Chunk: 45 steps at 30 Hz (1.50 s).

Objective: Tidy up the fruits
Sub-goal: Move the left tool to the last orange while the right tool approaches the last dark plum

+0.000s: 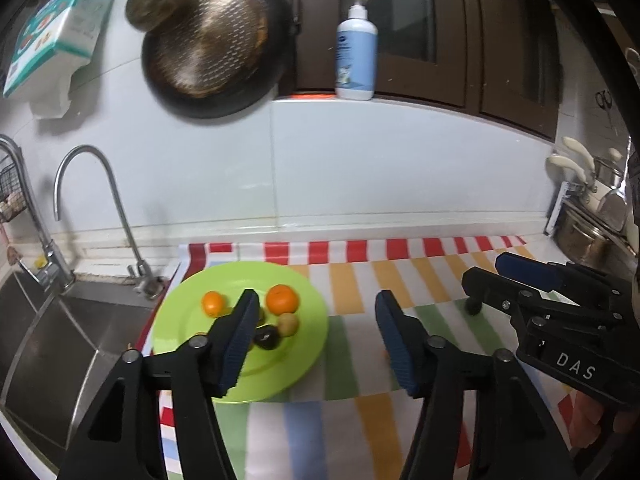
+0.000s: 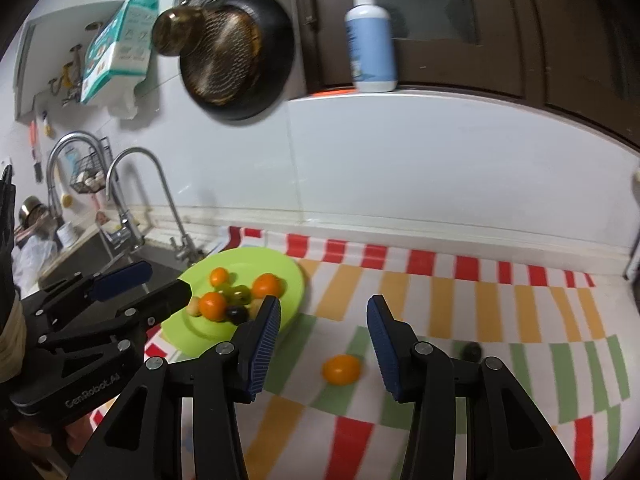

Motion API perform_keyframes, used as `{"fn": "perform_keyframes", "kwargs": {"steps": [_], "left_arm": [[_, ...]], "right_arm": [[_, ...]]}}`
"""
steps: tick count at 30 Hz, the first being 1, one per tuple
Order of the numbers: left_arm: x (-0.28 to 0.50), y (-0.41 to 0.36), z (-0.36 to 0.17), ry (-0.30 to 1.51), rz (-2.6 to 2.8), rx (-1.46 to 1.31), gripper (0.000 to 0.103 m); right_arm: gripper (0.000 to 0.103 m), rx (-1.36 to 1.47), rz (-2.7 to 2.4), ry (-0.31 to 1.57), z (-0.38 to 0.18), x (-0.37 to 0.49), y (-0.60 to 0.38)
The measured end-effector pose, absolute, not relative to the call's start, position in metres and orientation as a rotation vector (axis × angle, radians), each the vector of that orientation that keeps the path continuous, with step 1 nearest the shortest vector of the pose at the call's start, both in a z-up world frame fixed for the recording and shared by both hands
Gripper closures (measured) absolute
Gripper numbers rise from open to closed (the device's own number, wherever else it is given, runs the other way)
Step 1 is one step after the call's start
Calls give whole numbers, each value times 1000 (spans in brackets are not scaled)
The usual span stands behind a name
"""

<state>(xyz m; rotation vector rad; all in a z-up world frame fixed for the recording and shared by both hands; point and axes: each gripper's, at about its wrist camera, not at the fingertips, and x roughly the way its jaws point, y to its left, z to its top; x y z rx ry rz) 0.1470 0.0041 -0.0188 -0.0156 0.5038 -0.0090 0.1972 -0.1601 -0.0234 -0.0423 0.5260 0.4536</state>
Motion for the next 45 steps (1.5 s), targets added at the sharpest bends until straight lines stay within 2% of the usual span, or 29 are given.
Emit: {"fn": "perform_keyframes", "kwargs": {"steps": [3, 11, 32, 34, 38, 45], "left_arm": [[147, -8, -19, 498, -21, 4, 35], [154, -36, -25, 502, -40, 47, 25], [197, -69, -81, 662, -110, 34, 25], [201, -69, -87, 683, -114, 29, 26], [209, -71, -99, 717, -128, 19, 36], [222, -74, -117, 771, -135, 18, 46]], "right_arm": [[52, -41, 414, 518, -22, 196, -176], [52, -38, 332, 527, -27, 196, -209], [52, -45, 253, 637, -74, 228, -243], [52, -48, 252, 655, -81, 234, -244], [52, -52, 253, 678, -92, 243, -244], [52, -56, 250, 717, -108, 261, -243]]}}
